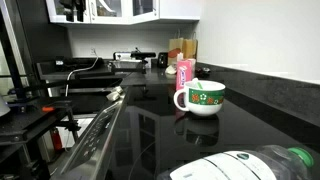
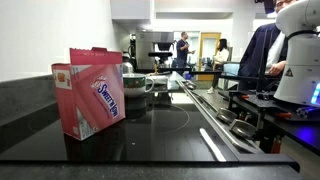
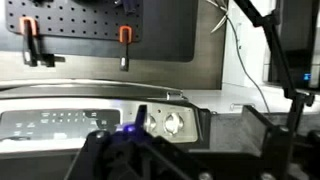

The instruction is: Pick up the cup and move it slightly backwards.

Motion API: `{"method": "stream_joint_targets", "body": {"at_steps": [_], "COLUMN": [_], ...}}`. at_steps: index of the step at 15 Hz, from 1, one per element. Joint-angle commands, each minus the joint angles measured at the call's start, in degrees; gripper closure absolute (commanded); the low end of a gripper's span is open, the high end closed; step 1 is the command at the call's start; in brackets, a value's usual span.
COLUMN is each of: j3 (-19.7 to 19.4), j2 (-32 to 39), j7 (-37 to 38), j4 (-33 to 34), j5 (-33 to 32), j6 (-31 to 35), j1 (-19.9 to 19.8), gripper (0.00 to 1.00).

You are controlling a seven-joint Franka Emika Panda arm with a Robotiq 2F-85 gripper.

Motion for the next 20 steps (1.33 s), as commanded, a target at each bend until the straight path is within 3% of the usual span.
{"method": "stream_joint_targets", "body": {"at_steps": [1, 8, 13, 20], "j3": [0.7, 1.1, 1.1, -1.6], "j2": [-0.1, 0.4, 6.6, 25.9], "j7": [-0.4, 1.4, 10.1, 21.0], "j4": [0.1, 0.3, 2.9, 10.1], "j5": [0.4, 0.5, -0.3, -5.0], "j6": [-0.3, 0.4, 11.8, 32.1], "j1": [-0.9, -1.7, -8.7, -18.9], "gripper": [0.00, 0.00, 0.00, 0.00]}}
